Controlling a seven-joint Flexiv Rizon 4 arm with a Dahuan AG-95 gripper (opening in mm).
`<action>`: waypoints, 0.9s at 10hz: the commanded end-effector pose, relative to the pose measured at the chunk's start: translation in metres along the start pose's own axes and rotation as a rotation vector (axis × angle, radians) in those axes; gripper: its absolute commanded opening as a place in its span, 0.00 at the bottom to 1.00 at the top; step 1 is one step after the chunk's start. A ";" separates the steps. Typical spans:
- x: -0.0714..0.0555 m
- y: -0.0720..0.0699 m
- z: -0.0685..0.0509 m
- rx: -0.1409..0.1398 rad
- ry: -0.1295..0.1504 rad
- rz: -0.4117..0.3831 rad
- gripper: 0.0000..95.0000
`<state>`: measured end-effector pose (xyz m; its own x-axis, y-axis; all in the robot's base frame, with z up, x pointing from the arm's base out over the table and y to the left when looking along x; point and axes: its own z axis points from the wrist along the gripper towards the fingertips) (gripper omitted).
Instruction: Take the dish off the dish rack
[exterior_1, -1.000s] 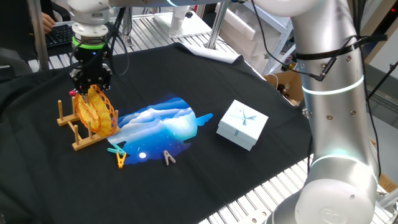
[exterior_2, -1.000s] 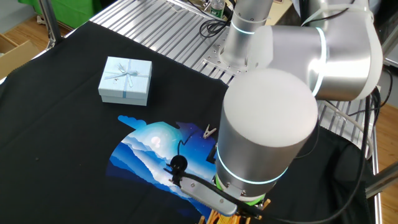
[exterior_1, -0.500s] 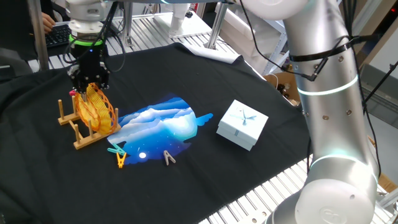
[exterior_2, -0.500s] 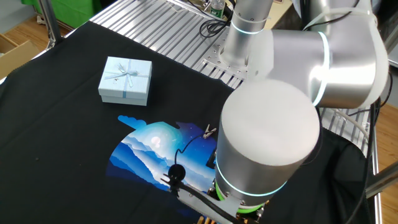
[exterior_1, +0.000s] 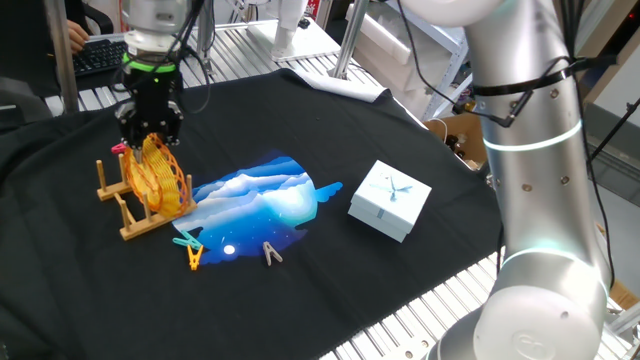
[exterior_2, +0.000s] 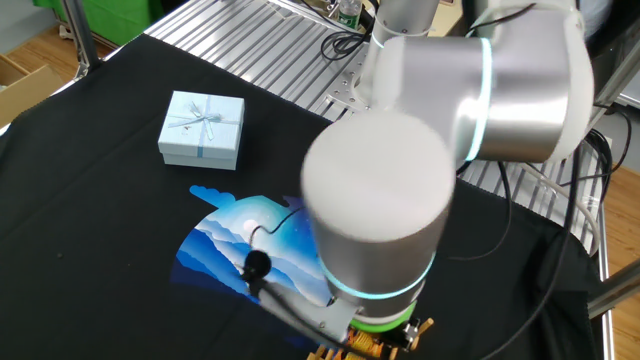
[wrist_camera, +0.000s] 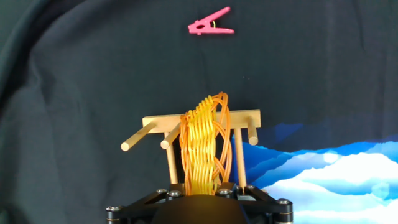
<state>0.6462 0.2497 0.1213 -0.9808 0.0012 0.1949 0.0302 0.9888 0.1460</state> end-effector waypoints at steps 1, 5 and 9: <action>0.001 -0.001 -0.001 -0.016 0.007 0.009 0.00; 0.001 -0.001 -0.003 -0.067 0.021 0.041 0.00; 0.003 -0.003 -0.007 -0.105 0.028 0.059 0.00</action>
<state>0.6449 0.2461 0.1295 -0.9702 0.0539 0.2364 0.1106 0.9660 0.2335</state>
